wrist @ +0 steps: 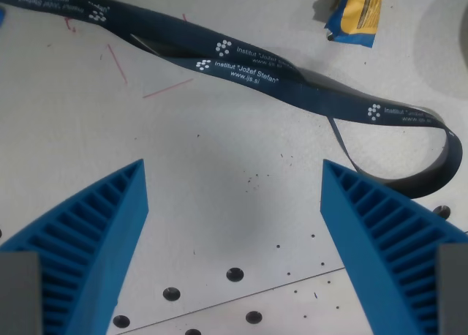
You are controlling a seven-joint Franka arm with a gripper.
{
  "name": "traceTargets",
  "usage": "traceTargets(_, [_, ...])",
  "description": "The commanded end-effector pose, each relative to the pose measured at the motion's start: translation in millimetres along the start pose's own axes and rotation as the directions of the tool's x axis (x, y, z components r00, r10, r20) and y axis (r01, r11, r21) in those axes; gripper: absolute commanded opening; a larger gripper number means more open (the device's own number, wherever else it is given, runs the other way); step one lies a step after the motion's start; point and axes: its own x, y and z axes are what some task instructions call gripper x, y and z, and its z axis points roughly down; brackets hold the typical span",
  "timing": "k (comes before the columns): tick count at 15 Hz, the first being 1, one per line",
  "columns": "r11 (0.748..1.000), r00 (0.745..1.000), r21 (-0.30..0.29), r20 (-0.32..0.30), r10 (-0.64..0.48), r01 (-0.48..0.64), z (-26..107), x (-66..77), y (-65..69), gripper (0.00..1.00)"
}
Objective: Move in base negative z
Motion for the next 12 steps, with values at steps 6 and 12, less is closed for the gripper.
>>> traceTargets(6, [1.000,1.000,0.001,-0.004,0.000,0.000,28.1,1.1,-0.6,1.00])
traceTargets(12, [1.000,1.000,0.001,-0.004,0.000,0.000,58.1,3.4,-1.6,1.00])
